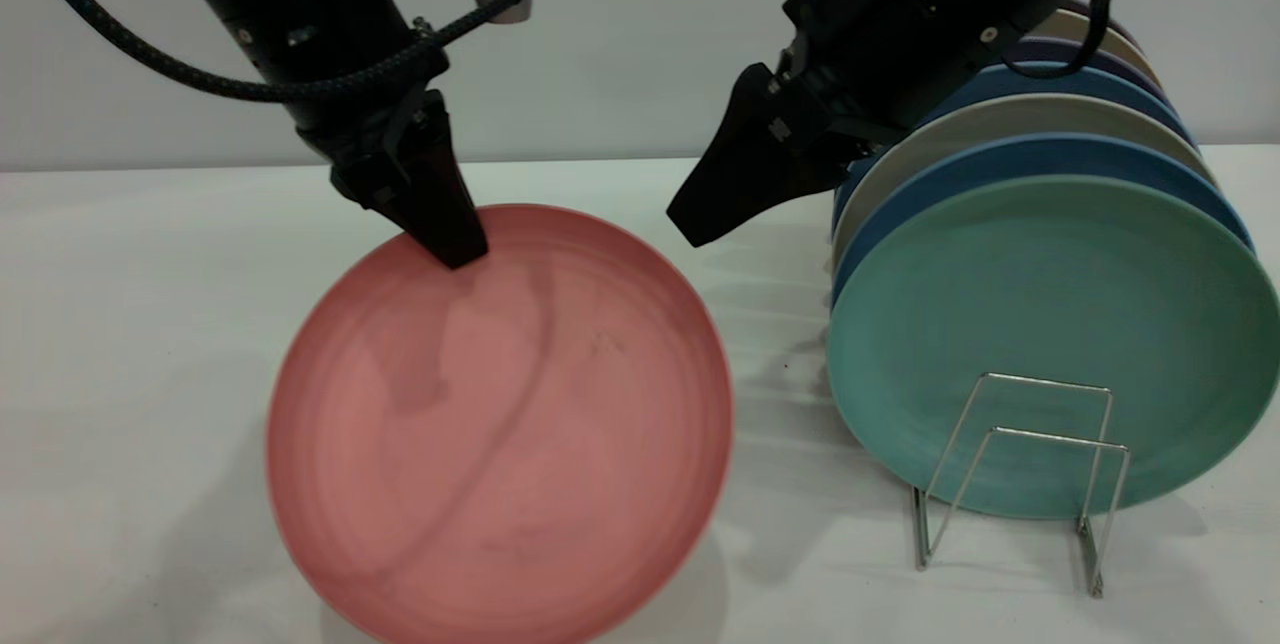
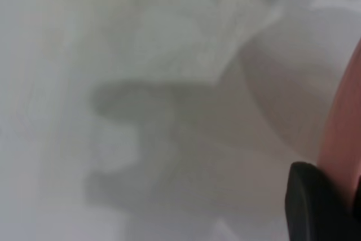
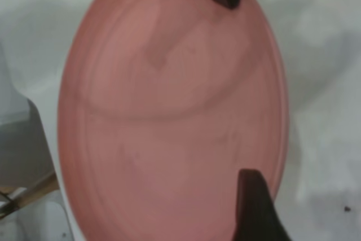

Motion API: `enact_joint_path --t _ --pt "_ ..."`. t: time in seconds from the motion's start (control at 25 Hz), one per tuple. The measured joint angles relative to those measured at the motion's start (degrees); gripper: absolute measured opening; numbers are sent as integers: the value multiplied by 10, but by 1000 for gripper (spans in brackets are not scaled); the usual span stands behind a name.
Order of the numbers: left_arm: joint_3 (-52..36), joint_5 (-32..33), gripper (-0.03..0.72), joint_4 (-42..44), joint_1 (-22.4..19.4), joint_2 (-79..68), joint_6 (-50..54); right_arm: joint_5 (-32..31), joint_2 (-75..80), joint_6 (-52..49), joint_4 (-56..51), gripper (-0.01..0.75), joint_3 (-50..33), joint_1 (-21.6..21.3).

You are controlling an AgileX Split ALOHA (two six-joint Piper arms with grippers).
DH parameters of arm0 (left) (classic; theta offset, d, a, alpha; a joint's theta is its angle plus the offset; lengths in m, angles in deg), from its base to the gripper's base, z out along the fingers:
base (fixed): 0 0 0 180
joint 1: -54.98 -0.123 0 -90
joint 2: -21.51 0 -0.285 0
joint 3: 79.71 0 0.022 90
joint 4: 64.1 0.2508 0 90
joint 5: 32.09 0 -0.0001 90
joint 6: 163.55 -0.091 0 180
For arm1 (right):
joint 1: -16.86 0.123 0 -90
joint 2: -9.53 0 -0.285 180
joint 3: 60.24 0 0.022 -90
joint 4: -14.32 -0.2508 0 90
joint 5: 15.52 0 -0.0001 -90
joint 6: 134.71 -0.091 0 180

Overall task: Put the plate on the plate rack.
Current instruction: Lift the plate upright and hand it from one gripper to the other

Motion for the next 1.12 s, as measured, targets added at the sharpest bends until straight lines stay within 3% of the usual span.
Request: enact_joint_path --t 0.84,0.96,1.12 --pt "0 -29 24 -90 13 1 -73 18 46 -47 55 472 1 9" --pt "0 -30 24 -105 13 1 -87 17 46 -47 55 420 1 9" --pt "0 -33 24 -109 13 1 -90 14 46 -47 54 230 1 9"
